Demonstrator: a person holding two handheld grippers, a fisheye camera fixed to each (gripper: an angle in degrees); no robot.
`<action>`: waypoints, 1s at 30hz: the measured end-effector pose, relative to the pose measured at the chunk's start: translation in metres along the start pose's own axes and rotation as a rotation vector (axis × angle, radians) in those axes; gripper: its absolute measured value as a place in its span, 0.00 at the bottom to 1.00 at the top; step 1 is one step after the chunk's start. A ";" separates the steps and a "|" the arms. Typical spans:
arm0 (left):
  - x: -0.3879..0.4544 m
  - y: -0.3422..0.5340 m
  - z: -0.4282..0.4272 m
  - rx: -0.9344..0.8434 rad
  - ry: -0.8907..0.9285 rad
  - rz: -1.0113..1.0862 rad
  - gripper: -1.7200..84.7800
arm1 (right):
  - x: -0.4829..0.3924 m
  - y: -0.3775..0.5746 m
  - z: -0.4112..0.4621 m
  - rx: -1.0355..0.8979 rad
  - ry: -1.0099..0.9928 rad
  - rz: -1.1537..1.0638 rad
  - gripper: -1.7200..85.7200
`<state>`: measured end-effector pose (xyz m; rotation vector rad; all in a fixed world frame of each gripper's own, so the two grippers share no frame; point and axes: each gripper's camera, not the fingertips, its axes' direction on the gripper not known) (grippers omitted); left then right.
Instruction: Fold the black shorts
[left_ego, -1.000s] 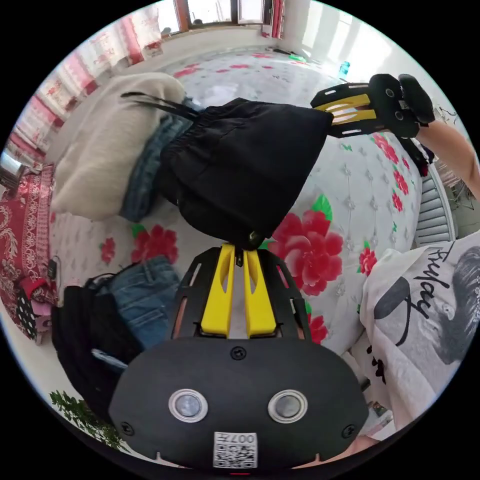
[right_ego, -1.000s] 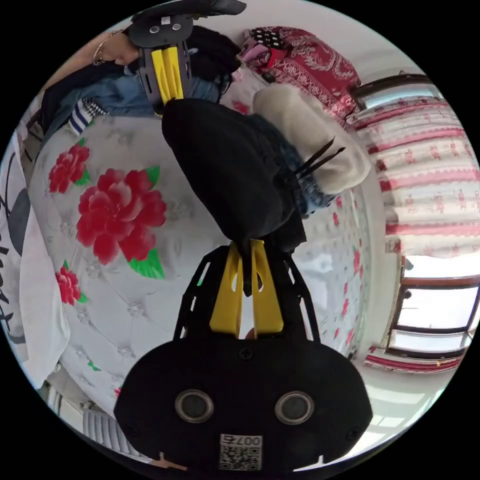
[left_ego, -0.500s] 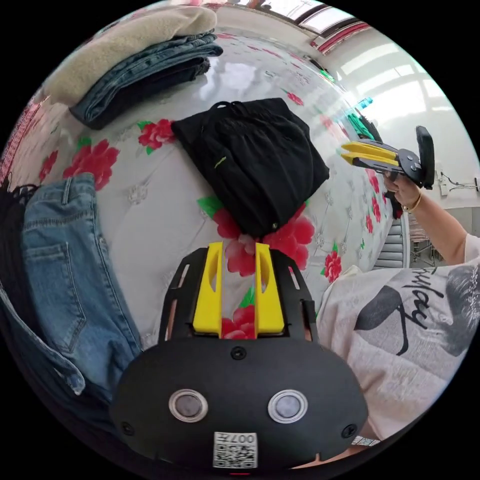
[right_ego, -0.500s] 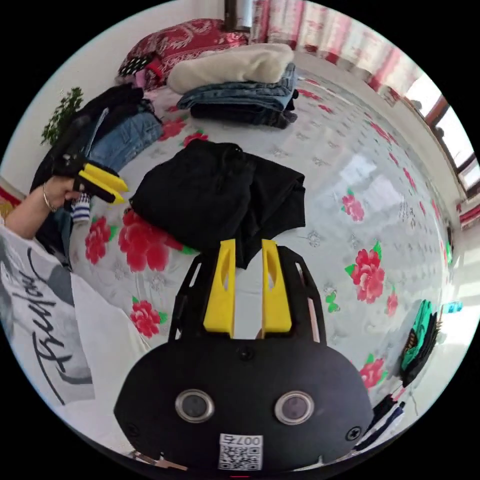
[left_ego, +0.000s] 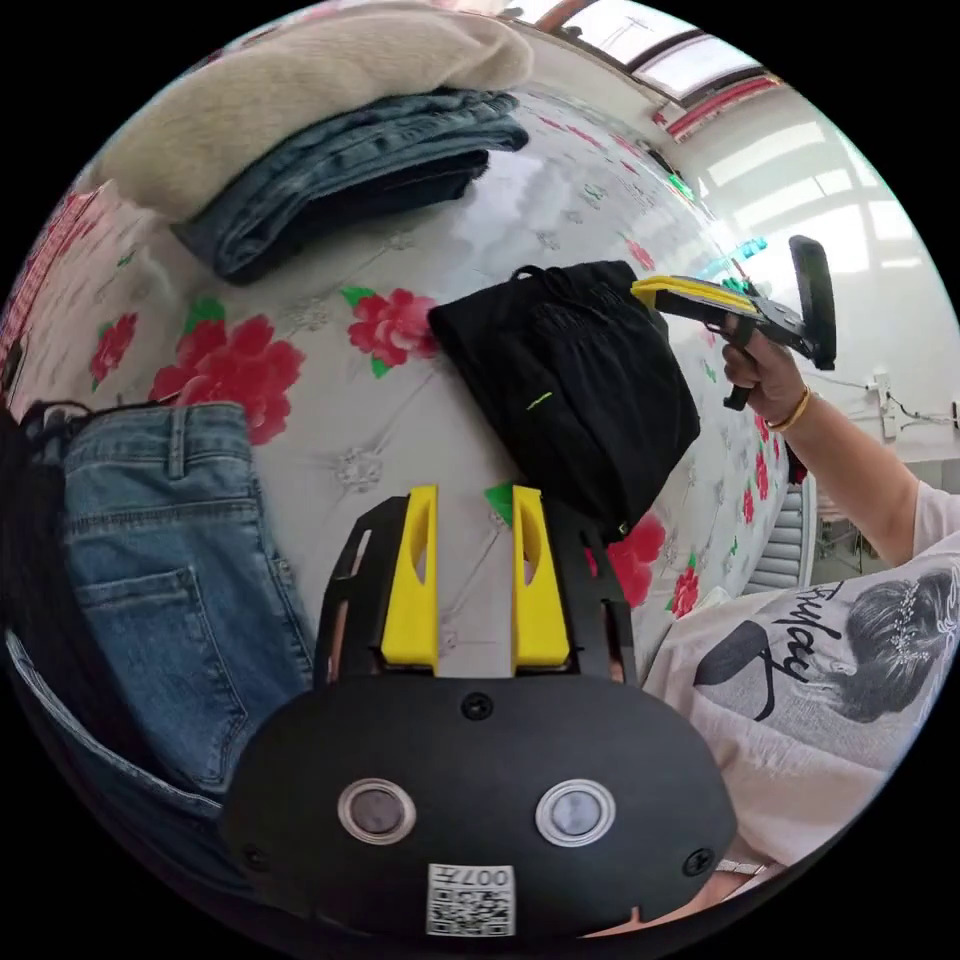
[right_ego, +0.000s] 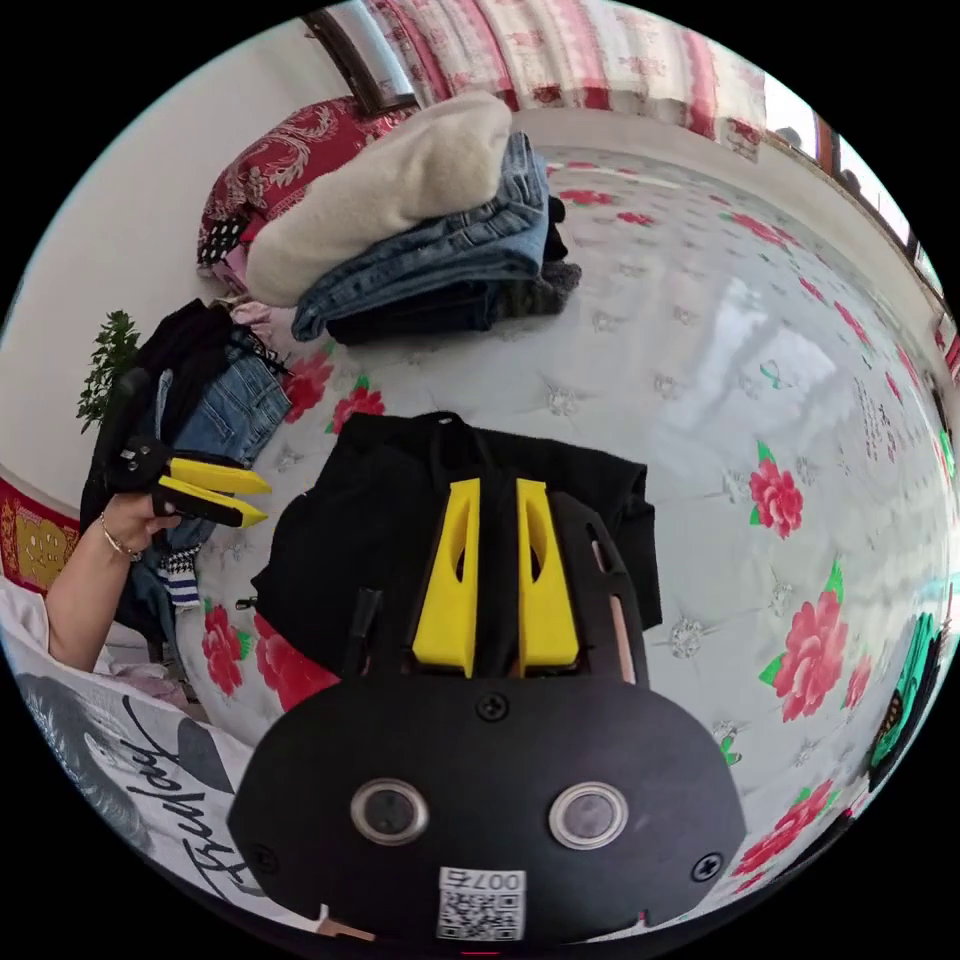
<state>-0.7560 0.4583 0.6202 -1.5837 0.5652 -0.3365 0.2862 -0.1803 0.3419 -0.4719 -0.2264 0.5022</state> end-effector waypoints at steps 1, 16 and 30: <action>-0.018 0.002 -0.012 0.055 -0.004 -0.057 0.17 | -0.003 -0.016 -0.003 0.018 -0.011 -0.034 0.13; -0.094 -0.097 -0.053 0.283 -0.163 -0.166 0.19 | -0.005 -0.201 0.101 -0.118 0.031 -0.269 0.11; -0.001 0.117 -0.047 0.222 -0.169 -0.116 0.17 | -0.092 -0.335 0.162 -0.043 0.066 -0.180 0.09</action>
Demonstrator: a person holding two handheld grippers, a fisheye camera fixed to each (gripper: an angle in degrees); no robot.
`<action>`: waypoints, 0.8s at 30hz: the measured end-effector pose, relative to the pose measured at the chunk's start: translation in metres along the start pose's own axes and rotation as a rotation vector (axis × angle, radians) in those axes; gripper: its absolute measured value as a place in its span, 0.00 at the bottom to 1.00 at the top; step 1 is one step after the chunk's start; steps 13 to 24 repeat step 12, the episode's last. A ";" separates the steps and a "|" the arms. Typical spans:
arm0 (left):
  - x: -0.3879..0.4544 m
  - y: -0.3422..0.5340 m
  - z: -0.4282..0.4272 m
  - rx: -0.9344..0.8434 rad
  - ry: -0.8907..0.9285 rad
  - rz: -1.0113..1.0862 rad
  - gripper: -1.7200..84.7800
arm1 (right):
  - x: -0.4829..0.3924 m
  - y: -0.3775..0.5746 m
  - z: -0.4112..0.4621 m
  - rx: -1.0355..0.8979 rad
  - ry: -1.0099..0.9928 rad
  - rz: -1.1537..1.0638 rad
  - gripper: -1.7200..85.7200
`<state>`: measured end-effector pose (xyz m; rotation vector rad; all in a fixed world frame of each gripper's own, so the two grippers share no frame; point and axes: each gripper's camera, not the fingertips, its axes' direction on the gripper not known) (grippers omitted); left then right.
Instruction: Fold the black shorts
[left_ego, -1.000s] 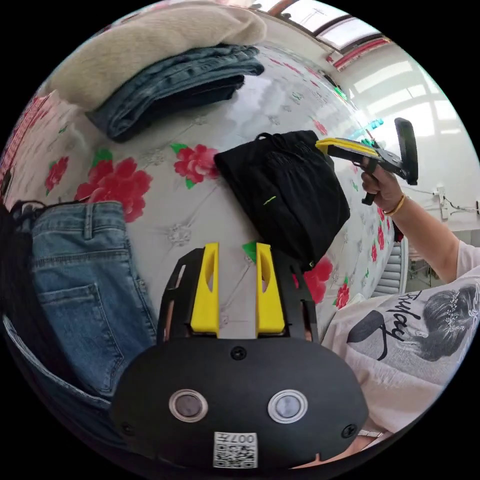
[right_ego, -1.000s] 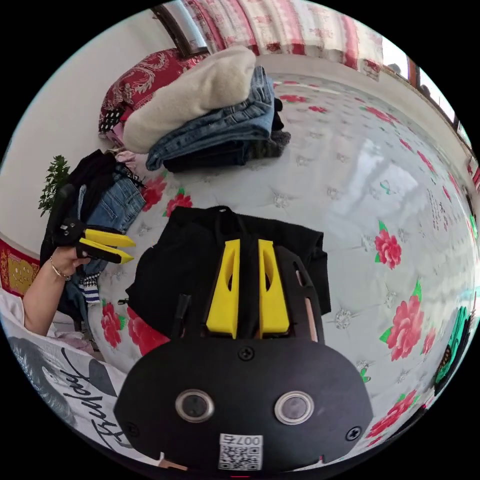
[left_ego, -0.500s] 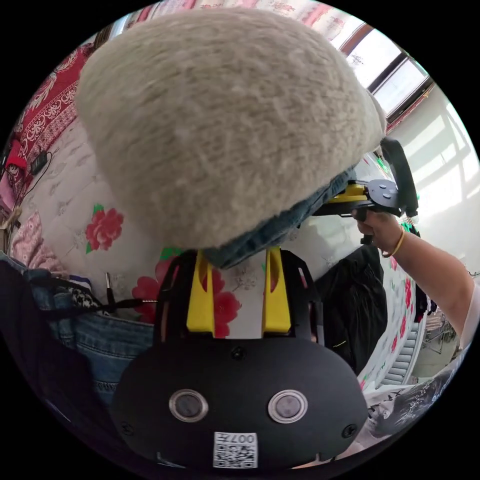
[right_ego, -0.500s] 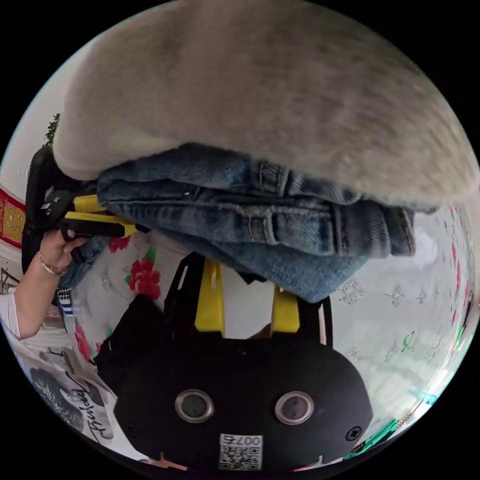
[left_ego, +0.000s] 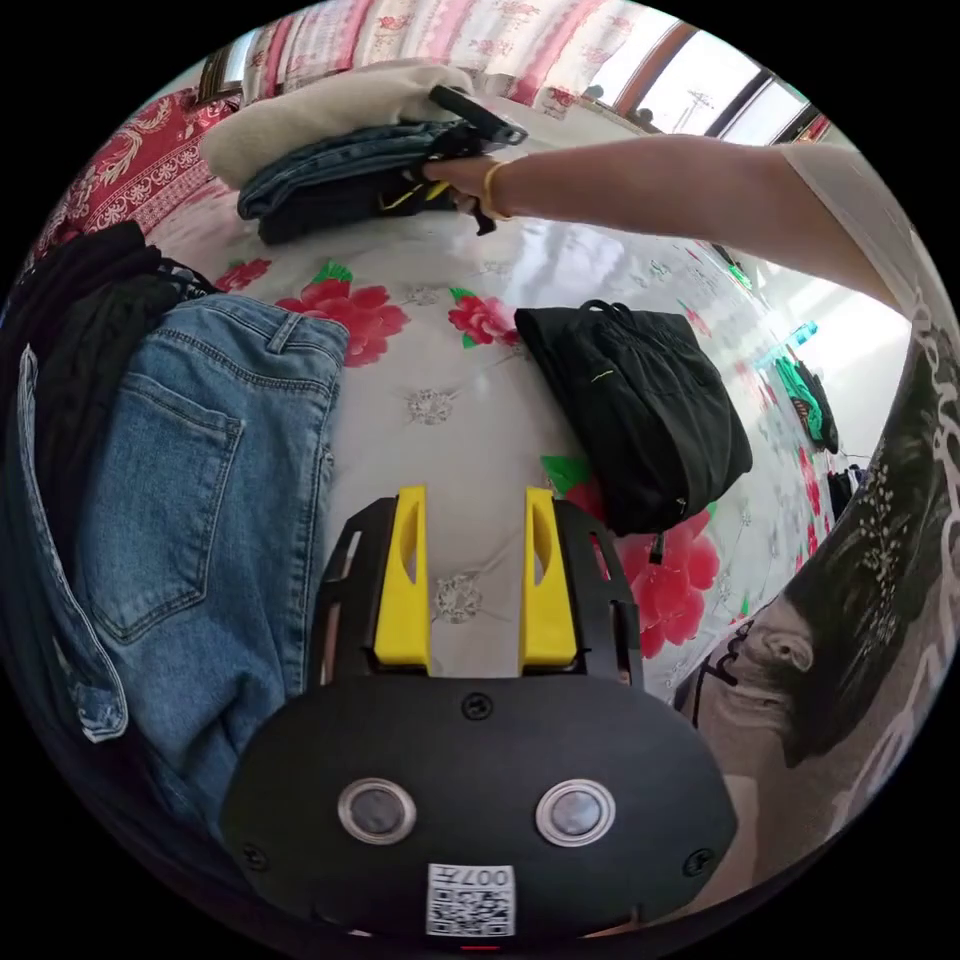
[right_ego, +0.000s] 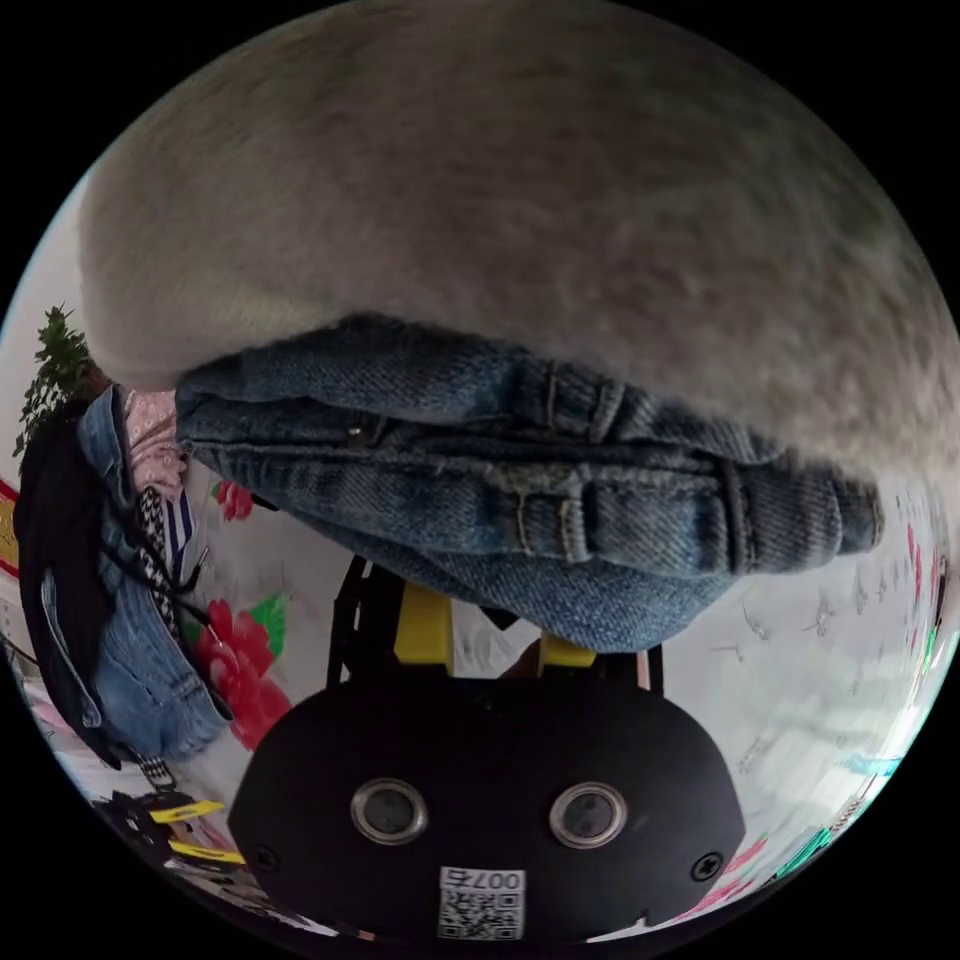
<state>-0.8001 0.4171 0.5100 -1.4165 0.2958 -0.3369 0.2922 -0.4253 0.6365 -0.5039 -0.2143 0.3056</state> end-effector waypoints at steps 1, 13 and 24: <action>-0.001 -0.001 0.002 -0.008 0.009 -0.001 0.17 | -0.006 -0.023 0.008 -0.013 0.003 0.004 0.09; -0.003 0.020 -0.015 0.046 0.214 0.058 0.18 | 0.009 0.147 -0.127 0.152 -0.158 -0.156 0.14; -0.003 0.020 -0.015 0.046 0.214 0.058 0.18 | 0.009 0.147 -0.127 0.152 -0.158 -0.156 0.14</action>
